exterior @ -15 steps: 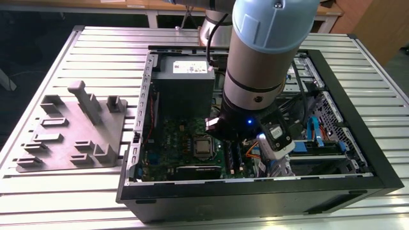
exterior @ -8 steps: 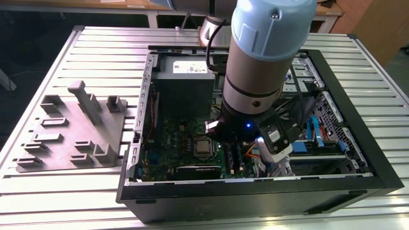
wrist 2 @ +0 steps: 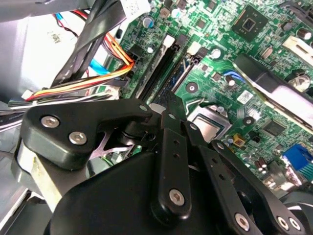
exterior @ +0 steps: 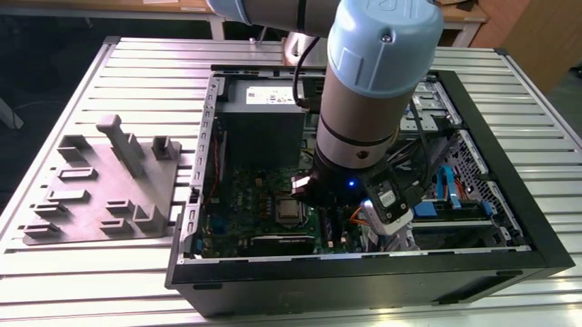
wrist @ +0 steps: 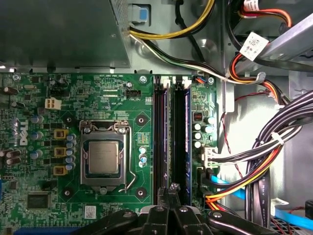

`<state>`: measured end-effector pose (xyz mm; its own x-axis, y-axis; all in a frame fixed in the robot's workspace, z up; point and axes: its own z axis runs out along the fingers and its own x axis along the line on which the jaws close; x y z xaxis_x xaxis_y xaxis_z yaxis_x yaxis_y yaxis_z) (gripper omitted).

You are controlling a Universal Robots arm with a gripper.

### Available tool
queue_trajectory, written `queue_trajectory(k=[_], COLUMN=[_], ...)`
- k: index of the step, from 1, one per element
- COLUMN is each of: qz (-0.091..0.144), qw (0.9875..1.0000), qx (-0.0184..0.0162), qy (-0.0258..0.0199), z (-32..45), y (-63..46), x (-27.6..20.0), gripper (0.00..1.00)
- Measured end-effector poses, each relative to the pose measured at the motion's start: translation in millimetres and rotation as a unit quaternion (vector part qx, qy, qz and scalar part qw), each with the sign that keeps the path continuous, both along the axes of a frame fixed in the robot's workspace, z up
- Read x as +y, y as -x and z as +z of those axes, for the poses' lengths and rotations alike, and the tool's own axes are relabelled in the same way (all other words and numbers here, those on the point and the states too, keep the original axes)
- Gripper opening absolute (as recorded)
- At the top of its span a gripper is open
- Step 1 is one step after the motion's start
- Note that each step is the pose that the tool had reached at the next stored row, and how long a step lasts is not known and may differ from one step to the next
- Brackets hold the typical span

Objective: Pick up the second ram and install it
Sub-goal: 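Press down the second ram until it locks into place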

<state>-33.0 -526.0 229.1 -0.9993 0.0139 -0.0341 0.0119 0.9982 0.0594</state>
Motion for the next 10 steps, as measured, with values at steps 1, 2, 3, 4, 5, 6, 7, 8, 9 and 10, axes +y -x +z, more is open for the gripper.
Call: queue_trajectory(k=[1, 2, 3, 4, 5, 6, 7, 8, 9, 10], qz=[0.0, 0.0, 0.0, 0.0, 0.0, 0.0, 0.0, 0.0, 0.0, 0.0], qw=[1.0, 1.0, 1.0, 1.0, 1.0, 1.0, 1.0, 1.0, 1.0, 1.0], qx=[0.0, 0.0, 0.0, 0.0, 0.0, 0.0, -0.0001, -0.0001, -0.0001, 0.0], qy=[0.0, 0.0, -0.0001, -0.0001, -0.0001, -0.0001, -0.0002, -0.0002, -0.0002, -0.0001], z=[-0.1, -0.2, -0.3, -0.3, -0.3, -0.3, -0.5, -0.7, -0.8, -0.8], y=[0.0, -0.1, -0.1, -0.1, -0.1, -0.1, -0.1, -0.3, -0.5, -0.5], x=[0.0, 0.0, 0.0, 0.0, 0.0, 0.0, 0.0, 0.1, 0.0, 0.0], gripper=[0.1, 0.1, 0.1, 0.1, 0.1, 0.1, 0.1, 0.1, 0.1, 0.1])
